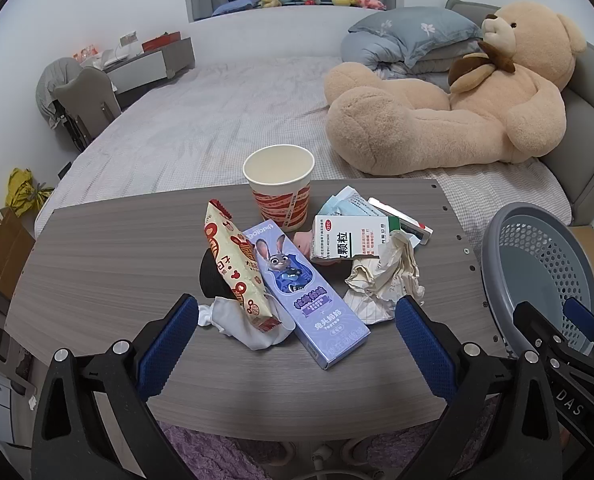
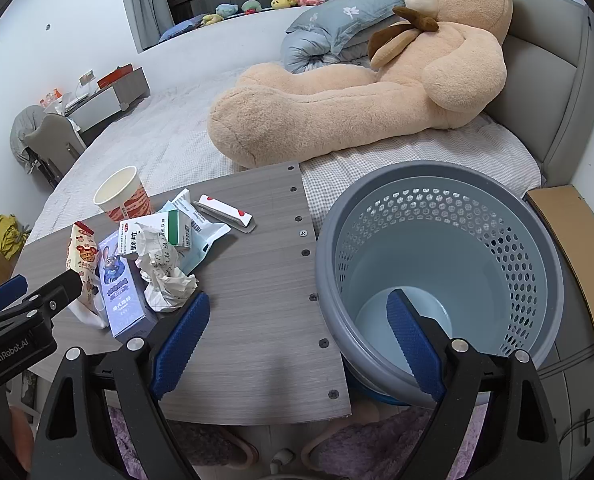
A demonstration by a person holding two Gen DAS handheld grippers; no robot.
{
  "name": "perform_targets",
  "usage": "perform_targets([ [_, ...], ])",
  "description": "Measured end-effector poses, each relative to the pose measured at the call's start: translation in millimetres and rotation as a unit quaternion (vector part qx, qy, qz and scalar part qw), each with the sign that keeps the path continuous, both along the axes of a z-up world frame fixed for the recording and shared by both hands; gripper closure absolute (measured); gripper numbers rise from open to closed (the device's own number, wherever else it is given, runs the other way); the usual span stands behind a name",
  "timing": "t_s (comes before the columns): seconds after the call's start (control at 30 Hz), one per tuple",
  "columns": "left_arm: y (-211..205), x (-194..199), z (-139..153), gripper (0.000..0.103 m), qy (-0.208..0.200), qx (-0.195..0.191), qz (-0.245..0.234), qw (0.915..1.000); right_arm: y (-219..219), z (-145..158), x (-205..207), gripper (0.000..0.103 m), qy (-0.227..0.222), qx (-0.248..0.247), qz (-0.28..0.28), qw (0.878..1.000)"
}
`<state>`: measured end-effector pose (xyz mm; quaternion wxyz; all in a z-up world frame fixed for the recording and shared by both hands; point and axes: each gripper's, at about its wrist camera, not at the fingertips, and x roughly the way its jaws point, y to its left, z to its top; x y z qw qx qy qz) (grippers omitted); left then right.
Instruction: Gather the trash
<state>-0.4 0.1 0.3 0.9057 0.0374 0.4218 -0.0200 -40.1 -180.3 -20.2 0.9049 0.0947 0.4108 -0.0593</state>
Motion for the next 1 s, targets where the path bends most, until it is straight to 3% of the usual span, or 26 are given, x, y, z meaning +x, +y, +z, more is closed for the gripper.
perform_targets([
  [1.0, -0.3, -0.4, -0.1, 0.006, 0.000, 0.000, 0.000, 1.0000, 0.6, -1.3, 0.0, 0.017, -0.002, 0.000, 0.000, 1.000],
])
